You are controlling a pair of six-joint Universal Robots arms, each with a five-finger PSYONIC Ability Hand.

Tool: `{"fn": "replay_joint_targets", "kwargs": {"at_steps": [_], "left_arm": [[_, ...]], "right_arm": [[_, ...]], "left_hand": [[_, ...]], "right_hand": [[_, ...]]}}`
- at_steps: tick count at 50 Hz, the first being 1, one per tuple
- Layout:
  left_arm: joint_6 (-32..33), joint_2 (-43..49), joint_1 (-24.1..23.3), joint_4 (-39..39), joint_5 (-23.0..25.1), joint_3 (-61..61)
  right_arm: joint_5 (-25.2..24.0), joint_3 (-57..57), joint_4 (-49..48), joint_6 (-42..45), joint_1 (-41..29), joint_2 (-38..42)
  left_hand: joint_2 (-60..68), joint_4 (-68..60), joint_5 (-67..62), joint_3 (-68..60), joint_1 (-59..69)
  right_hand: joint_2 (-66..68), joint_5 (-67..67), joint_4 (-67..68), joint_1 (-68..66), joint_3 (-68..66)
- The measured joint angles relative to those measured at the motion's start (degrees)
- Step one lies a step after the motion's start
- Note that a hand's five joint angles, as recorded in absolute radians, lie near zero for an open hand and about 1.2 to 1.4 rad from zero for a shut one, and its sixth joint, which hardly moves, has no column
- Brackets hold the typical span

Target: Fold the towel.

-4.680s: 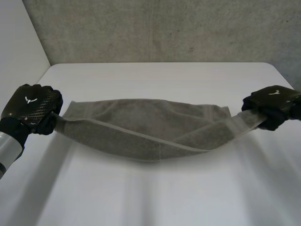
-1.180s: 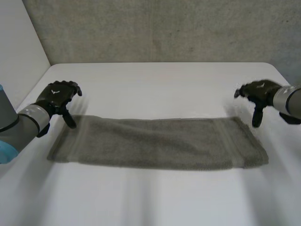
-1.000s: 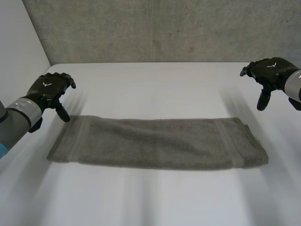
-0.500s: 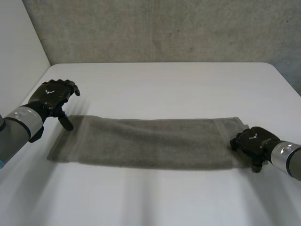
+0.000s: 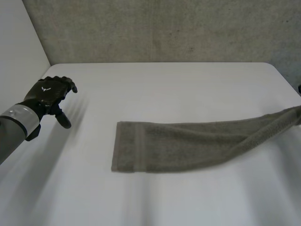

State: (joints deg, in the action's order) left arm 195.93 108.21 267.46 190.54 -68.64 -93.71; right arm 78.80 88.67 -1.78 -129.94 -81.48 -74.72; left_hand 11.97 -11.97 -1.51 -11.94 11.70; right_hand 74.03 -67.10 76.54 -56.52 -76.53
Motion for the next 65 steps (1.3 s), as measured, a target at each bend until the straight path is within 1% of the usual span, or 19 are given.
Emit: {"fn": "replay_joint_targets", "kwargs": {"at_steps": [6, 13, 18, 22, 23, 24, 25, 26, 28, 29, 31, 37, 43, 48, 51, 56, 61, 63, 65], "left_arm": [[-0.1, -0.1, -0.3, 0.1, 0.0, 0.4], [-1.3, -0.2, -1.2, 0.0, -0.1, 1.1], [-3.0, -1.1, -2.0, 0.0, -0.1, 0.5], [-3.4, -1.5, -2.1, 0.0, -0.1, 0.1], [-3.4, -1.6, -2.2, 0.0, -0.1, 0.0], [-3.5, -1.6, -2.2, 0.0, -0.1, -0.1], [-3.5, -1.6, -2.2, 0.0, -0.1, -0.1], [-3.5, -1.6, -2.2, 0.0, -0.1, -0.1], [-3.4, -1.6, -2.2, 0.0, -0.1, -0.2], [-3.4, -1.6, -2.3, 0.0, -0.1, -0.2], [-3.4, -1.6, -2.5, 0.0, -0.1, -0.2], [-3.4, -1.5, -3.9, 0.1, -0.1, -0.1], [-3.5, -1.5, -5.8, 0.1, -0.1, -0.3], [-3.5, -1.5, -7.4, 0.3, -0.1, -0.7], [-3.5, -1.5, -8.1, 0.4, -0.1, -0.8], [-3.5, -1.6, -9.1, 0.4, -0.2, -1.0], [-3.5, -1.6, -9.5, 0.5, -0.3, -0.9], [-3.5, -1.7, -9.6, 0.5, -0.3, -0.9], [-3.6, -1.7, -9.7, 0.5, -0.4, -0.9]], "right_arm": [[0.3, -6.2, 1.3, -2.2, -10.6, 0.1], [1.8, -15.5, 1.7, -6.0, -36.4, 6.8], [1.9, -19.4, 1.5, -6.2, -53.8, 17.2], [1.7, -20.4, 0.1, -5.6, -59.0, 22.9], [1.7, -20.7, -0.3, -5.4, -59.6, 24.2], [1.7, -21.0, -0.6, -5.2, -60.0, 25.4], [1.7, -21.1, -0.7, -5.1, -60.2, 25.8], [1.8, -21.4, -0.9, -4.9, -60.3, 26.6], [1.9, -21.7, -1.1, -4.7, -60.2, 27.7], [2.0, -21.7, -1.1, -4.7, -59.9, 27.6], [2.0, -21.3, -1.1, -5.3, -59.2, 26.6], [0.5, -16.9, -2.1, -11.6, -54.8, 18.7], [-4.6, -7.6, -4.7, -23.4, -46.2, 8.0], [-7.6, 1.4, -4.8, -29.3, -38.2, 3.7], [-7.9, 7.0, -3.9, -29.2, -34.2, 3.1], [-6.4, 14.5, -2.9, -23.8, -30.0, 4.0], [-3.8, 18.5, -6.0, -17.8, -27.6, 5.4], [-2.7, 19.5, -8.6, -15.8, -27.0, 5.8], [-2.3, 19.6, -9.8, -15.1, -26.8, 5.9]], "left_hand": [[0.0, 0.0, 0.0, 0.0, 0.0], [0.0, 0.0, 0.0, 0.0, 0.0], [0.0, 0.0, 0.0, 0.0, 0.0], [0.0, 0.0, 0.0, 0.0, 0.0], [0.0, 0.0, 0.0, 0.0, 0.0], [0.0, 0.0, 0.0, 0.0, 0.0], [0.0, 0.0, 0.0, 0.0, 0.0], [0.0, 0.0, 0.0, 0.0, 0.0], [0.0, 0.0, 0.0, 0.0, 0.0], [0.0, 0.0, 0.0, 0.0, 0.0], [0.0, 0.0, 0.0, 0.0, 0.0], [0.0, 0.0, 0.0, 0.0, 0.0], [0.0, 0.0, 0.0, 0.0, 0.0], [0.0, 0.0, 0.0, 0.0, 0.0], [0.0, 0.0, 0.0, 0.0, 0.0], [0.0, 0.0, 0.0, 0.0, 0.0], [0.0, 0.0, 0.0, 0.0, 0.0], [0.0, 0.0, 0.0, 0.0, 0.0], [0.0, 0.0, 0.0, 0.0, 0.0]], "right_hand": [[0.5, 0.0, 0.0, 0.0, -0.4], [0.9, 0.0, 0.0, 0.0, -0.7], [0.9, 0.0, 0.0, 0.0, -0.7], [0.1, 0.4, -0.4, -0.1, -0.3], [-8.3, 9.7, -9.4, 4.9, 8.4], [-19.2, 19.3, -18.6, 14.9, 17.5], [-23.9, 24.2, -23.3, 19.4, 23.2], [-36.7, 37.3, -35.5, 30.7, 34.1], [-54.3, 56.5, -53.9, 39.7, 53.8], [-58.6, 62.1, -59.9, 41.5, 59.5], [-60.1, 63.5, -62.1, 42.5, 62.2], [-60.2, 63.5, -62.3, 43.1, 62.5], [-60.2, 63.5, -62.3, 43.3, 62.7], [-60.2, 63.5, -62.3, 43.3, 62.7], [-60.2, 63.5, -62.3, 43.2, 62.7], [-58.3, 61.6, -60.9, 40.7, 61.0], [-35.3, 38.3, -38.4, 18.2, 38.4], [-20.4, 23.2, -22.6, 3.7, 24.4], [-11.9, 13.3, -12.4, -2.7, 13.5]]}}
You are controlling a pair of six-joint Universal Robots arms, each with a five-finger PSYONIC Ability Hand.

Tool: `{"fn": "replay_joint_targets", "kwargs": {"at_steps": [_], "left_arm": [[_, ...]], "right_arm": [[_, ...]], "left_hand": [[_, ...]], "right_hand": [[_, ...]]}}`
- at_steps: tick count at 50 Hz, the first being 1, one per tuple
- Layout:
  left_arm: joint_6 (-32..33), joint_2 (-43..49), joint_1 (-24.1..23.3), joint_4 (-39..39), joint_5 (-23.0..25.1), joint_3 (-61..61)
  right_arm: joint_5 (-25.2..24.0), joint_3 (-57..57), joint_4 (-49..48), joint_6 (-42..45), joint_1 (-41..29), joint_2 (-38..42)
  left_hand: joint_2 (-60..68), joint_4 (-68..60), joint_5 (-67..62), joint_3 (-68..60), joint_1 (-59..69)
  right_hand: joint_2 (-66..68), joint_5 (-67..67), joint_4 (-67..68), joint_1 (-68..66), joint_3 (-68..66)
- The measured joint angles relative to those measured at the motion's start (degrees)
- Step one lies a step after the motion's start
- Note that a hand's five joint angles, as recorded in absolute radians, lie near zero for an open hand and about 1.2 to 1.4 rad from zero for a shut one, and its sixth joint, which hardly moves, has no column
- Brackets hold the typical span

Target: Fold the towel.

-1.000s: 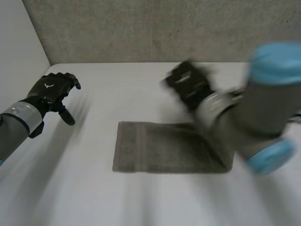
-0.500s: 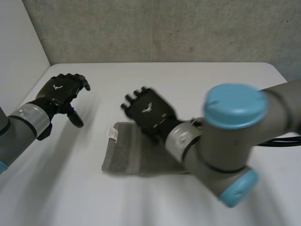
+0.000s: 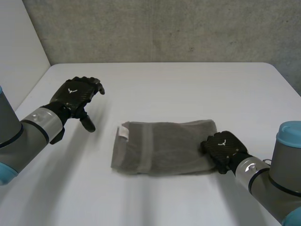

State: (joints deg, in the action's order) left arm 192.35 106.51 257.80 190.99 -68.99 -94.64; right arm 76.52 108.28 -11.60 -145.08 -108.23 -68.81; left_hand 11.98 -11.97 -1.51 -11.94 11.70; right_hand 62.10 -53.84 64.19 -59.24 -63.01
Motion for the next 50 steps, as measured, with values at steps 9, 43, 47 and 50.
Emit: {"fn": "replay_joint_targets", "kwargs": {"at_steps": [9, 43, 47, 50], "left_arm": [[-1.2, -0.7, -0.1, 0.0, 0.0, 0.1], [-4.1, -4.5, -0.2, 0.2, -0.2, 2.1], [-4.7, -4.4, -0.9, 0.3, -0.2, 3.2], [-5.7, -4.3, -1.7, 0.4, -0.2, 4.0]], "right_arm": [[0.4, -2.6, -2.2, 0.0, -0.5, -0.9], [0.4, -25.2, 0.8, 2.7, -31.5, 7.4], [0.1, -21.8, 0.6, -3.1, -28.0, 1.8], [-0.3, -19.9, 1.3, -5.8, -25.5, -1.4]], "left_hand": [[0.0, 0.0, 0.0, 0.0, 0.0], [0.0, 0.0, 0.0, 0.0, 0.0], [0.0, 0.0, 0.0, 0.0, 0.0], [0.0, 0.0, 0.0, 0.0, 0.0]], "right_hand": [[6.8, -10.8, 12.3, -13.2, -13.1], [-8.4, 49.9, -49.7, 45.4, 37.5], [-8.4, 49.9, -49.7, 45.4, 37.5], [-8.4, 49.9, -49.7, 45.4, 37.5]]}}
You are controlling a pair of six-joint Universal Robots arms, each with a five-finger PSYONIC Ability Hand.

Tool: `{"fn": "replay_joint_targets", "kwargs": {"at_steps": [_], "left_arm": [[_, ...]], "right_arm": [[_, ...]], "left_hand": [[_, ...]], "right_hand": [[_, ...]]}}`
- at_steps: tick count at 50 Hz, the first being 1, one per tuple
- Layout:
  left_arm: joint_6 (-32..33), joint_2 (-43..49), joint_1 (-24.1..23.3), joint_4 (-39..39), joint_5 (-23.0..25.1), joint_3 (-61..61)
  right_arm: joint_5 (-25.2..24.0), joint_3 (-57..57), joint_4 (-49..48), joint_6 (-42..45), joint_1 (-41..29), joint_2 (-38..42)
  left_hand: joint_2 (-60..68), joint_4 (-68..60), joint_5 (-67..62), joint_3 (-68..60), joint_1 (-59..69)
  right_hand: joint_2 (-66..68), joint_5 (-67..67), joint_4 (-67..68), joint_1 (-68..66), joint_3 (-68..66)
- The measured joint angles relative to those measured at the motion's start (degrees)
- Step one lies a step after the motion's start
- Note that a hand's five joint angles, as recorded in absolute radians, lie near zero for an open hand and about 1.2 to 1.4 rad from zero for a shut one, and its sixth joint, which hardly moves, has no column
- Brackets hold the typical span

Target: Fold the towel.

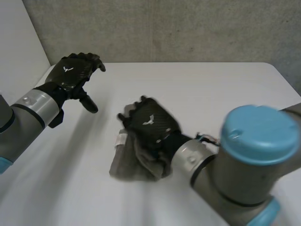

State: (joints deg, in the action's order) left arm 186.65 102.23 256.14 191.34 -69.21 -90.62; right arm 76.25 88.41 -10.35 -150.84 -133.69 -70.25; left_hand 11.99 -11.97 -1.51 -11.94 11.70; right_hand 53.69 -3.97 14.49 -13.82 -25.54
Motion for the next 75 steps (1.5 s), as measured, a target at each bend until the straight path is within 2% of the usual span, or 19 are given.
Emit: {"fn": "replay_joint_targets", "kwargs": {"at_steps": [6, 13, 19, 23, 27, 33, 38, 45, 48, 52, 57, 61, 65, 71, 75], "left_arm": [[-4.4, 0.6, -3.0, 0.0, -0.1, 2.0], [-8.4, 2.2, -7.2, 0.1, -0.6, 3.4], [-9.0, 3.7, -9.7, 0.3, -4.3, 4.8], [-8.8, 4.1, -10.4, 0.3, -6.3, 5.1], [-8.7, 4.2, -10.3, 0.4, -7.0, 4.6], [-8.6, 4.0, -9.9, 0.4, -6.8, 2.9], [-8.4, 3.7, -9.8, 0.5, -6.6, 1.6], [-8.3, 3.7, -9.8, 0.5, -6.6, 1.5], [-8.4, 3.7, -9.8, 0.6, -6.6, 1.5], [-8.4, 3.7, -9.8, 0.6, -6.6, 1.2], [-8.4, 3.6, -9.7, 0.7, -6.6, 0.7], [-8.4, 3.6, -9.6, 0.7, -6.6, 0.4], [-8.4, 3.6, -9.4, 0.7, -6.5, 0.0], [-8.4, 3.2, -8.9, 0.7, -6.5, -0.4], [-8.5, 2.0, -8.0, 0.7, -6.5, -0.5]], "right_arm": [[-1.4, 3.0, 4.2, -5.3, 7.5, -4.8], [-7.4, 4.1, 8.8, -15.1, 14.0, -5.6], [-14.0, 5.4, 9.1, -19.9, 18.0, -5.5], [-15.4, 6.1, 8.7, -20.6, 18.9, -5.8], [-14.3, 6.8, 8.5, -19.8, 19.1, -6.1], [-9.6, 9.4, 7.2, -16.5, 19.3, -7.0], [-6.2, 13.3, 2.3, -12.5, 19.8, -7.8], [-5.6, 15.1, -1.8, -10.9, 19.3, -7.4], [-5.4, 14.8, -2.8, -10.6, 18.9, -5.9], [-4.8, 14.2, -4.2, -10.3, 18.4, -3.9], [-3.4, 13.8, -5.8, -8.6, 17.8, -2.0], [-2.6, 13.4, -6.4, -6.3, 16.9, -0.9], [-2.2, 12.1, -6.4, -4.4, 15.8, -0.6], [-2.2, 7.9, -4.9, -3.4, 12.5, -0.8], [-2.2, 1.8, -1.4, -3.4, 6.9, -0.6]], "left_hand": [[0.0, 0.0, 0.0, 0.0, 0.0], [0.0, 0.0, 0.0, 0.0, 0.0], [0.0, 0.0, 0.0, 0.0, 0.0], [0.0, 0.0, 0.0, 0.0, 0.0], [0.0, 0.0, 0.0, 0.0, 0.0], [0.0, 0.0, 0.0, 0.0, 0.0], [0.0, 0.0, 0.0, 0.0, 0.0], [0.0, 0.0, 0.0, 0.0, 0.0], [0.0, 0.0, 0.0, 0.0, 0.0], [0.0, 0.0, 0.0, 0.0, 0.0], [0.0, 0.0, 0.0, 0.0, 0.0], [0.0, 0.0, 0.0, 0.0, 0.0], [0.0, 0.0, 0.0, 0.0, 0.0], [0.0, 0.0, 0.0, 0.0, 0.0], [0.0, 0.0, 0.0, 0.0, 0.0]], "right_hand": [[0.0, 0.2, 0.0, 0.0, 0.0], [0.0, 0.2, 0.0, 0.0, 0.0], [0.0, 0.2, 0.0, 0.0, 0.0], [0.0, 0.2, 0.0, 0.0, 0.0], [0.0, 0.2, 0.0, 0.0, 0.0], [0.0, 0.2, 0.0, 0.0, 0.0], [0.0, 0.2, 0.0, 0.0, 0.0], [0.0, 0.2, 0.0, -0.1, 0.0], [0.0, -9.0, 8.1, -9.2, -1.1], [0.0, -29.7, 29.2, -29.8, -18.3], [6.0, -44.6, 44.3, -45.6, -33.2], [10.1, -49.7, 49.5, -50.4, -38.1], [18.3, -60.0, 60.0, -59.3, -48.6], [18.7, -60.9, 62.0, -59.7, -50.7], [19.3, -60.9, 62.0, -59.8, -50.8]]}}
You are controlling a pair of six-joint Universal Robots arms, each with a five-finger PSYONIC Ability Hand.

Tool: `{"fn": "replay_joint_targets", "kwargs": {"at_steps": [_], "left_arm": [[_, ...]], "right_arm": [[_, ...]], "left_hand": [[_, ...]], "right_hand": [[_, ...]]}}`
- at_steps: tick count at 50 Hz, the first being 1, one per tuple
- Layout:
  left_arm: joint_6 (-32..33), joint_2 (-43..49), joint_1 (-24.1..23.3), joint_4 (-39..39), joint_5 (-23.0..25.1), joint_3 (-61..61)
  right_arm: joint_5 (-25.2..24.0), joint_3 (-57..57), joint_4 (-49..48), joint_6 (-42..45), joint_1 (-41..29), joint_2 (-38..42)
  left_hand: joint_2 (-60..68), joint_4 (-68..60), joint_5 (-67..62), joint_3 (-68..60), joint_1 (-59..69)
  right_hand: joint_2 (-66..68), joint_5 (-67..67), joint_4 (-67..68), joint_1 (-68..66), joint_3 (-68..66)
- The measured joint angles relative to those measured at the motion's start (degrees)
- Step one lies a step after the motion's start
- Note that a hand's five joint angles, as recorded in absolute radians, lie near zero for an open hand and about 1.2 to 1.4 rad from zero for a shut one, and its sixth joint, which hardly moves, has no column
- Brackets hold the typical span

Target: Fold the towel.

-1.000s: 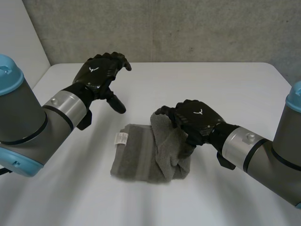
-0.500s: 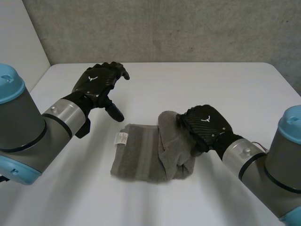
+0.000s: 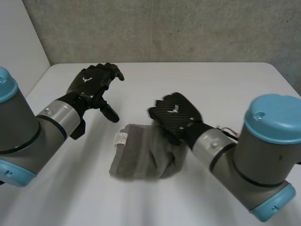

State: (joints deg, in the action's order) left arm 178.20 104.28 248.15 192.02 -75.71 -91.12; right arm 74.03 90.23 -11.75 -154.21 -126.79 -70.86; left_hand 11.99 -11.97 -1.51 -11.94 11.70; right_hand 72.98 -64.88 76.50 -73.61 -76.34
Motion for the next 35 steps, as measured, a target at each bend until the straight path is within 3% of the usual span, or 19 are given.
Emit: {"fn": "replay_joint_targets", "kwargs": {"at_steps": [4, 10, 16, 17, 20, 24, 26, 35], "left_arm": [[-0.2, -1.5, 1.1, 0.0, 0.0, -0.1], [-0.4, -4.5, 3.4, -0.1, 0.0, -1.1], [-0.3, -6.3, 4.5, 0.0, 0.2, -3.1], [-0.3, -6.5, 4.6, 0.0, 0.2, -3.4], [-0.2, -6.9, 5.0, 0.2, 0.2, -4.4], [-0.1, -7.0, 5.5, 0.8, 0.2, -5.0], [-0.1, -7.0, 5.7, 1.0, 0.2, -5.1], [-0.2, -7.2, 6.2, 1.3, 0.2, -4.4]], "right_arm": [[0.0, -6.9, 4.4, 0.0, -6.2, 3.2], [1.5, -19.9, 12.4, 0.9, -15.7, 14.7], [4.3, -28.4, 17.6, 3.9, -19.4, 24.9], [5.0, -29.6, 18.1, 4.6, -19.6, 26.3], [6.8, -31.7, 18.9, 6.2, -19.6, 28.9], [8.2, -32.4, 18.9, 6.2, -19.1, 28.6], [8.5, -32.1, 18.7, 5.2, -18.9, 26.9], [8.6, -27.9, 18.7, 0.4, -18.5, 17.8]], "left_hand": [[0.0, 0.0, 0.0, 0.0, 0.0], [-0.1, 0.1, 0.0, 0.1, 0.0], [-0.1, 0.1, 0.0, 0.1, -0.1], [-0.1, 0.1, 0.0, 0.1, -0.1], [-0.1, 0.1, 0.0, 0.1, -0.1], [-0.1, 0.1, 0.0, 0.1, -0.1], [-0.1, 0.1, 0.0, 0.1, -0.1], [-0.1, 0.1, 0.0, 0.1, -0.1]], "right_hand": [[0.0, 0.0, 0.0, 0.0, -0.1], [0.3, 0.0, 0.0, -0.1, -0.2], [0.3, 0.0, 0.0, -0.1, -0.1], [-1.3, 1.6, -2.7, 1.6, 2.4], [-24.0, 25.0, -26.0, 24.8, 25.0], [-48.6, 50.3, -52.9, 49.4, 46.9], [-55.7, 57.6, -59.8, 54.8, 54.1], [-59.0, 61.1, -62.0, 59.8, 62.2]]}}
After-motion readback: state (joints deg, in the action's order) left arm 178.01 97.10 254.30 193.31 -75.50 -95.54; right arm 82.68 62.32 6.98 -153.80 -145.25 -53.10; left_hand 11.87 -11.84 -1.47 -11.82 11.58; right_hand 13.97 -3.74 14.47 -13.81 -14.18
